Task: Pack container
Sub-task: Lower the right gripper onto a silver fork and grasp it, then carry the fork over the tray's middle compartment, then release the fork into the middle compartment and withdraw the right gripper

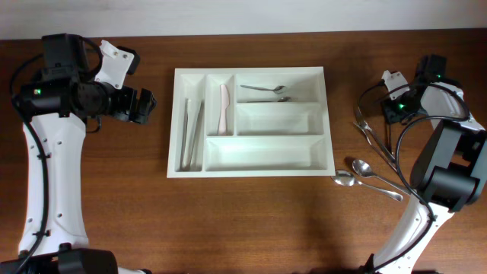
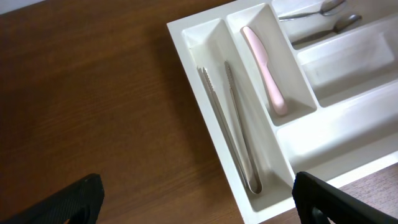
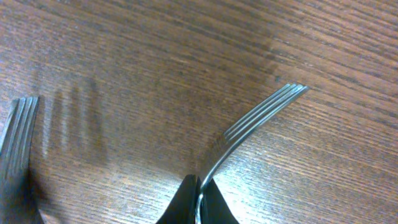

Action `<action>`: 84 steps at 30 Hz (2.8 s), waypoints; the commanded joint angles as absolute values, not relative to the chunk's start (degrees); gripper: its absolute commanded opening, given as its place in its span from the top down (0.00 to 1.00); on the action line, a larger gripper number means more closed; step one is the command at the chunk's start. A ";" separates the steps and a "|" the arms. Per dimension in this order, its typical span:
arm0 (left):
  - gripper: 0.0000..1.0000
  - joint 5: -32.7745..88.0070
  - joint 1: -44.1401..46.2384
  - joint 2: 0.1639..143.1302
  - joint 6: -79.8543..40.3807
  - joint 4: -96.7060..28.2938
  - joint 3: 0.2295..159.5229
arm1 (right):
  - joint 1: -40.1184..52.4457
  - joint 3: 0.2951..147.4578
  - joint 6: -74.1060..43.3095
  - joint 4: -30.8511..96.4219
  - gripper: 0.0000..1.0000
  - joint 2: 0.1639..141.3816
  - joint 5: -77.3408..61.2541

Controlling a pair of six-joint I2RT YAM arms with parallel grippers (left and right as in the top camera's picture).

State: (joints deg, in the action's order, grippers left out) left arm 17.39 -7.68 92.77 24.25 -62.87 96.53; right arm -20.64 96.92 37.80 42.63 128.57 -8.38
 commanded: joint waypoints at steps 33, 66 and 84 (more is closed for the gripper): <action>0.01 18.02 -7.68 91.26 24.97 -62.85 96.75 | 1.78 129.54 71.96 76.09 0.96 127.81 -22.50; 0.01 18.02 -7.68 91.26 24.97 -62.85 96.75 | 13.96 125.80 101.27 84.44 0.96 133.91 -24.12; 0.01 18.02 -7.68 91.26 24.99 -62.85 96.75 | 15.73 123.17 103.22 81.97 0.01 135.33 -24.01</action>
State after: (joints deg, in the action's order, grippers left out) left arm 17.39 -7.68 92.77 24.25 -62.85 96.53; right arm 15.55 123.52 102.43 82.28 134.61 -22.61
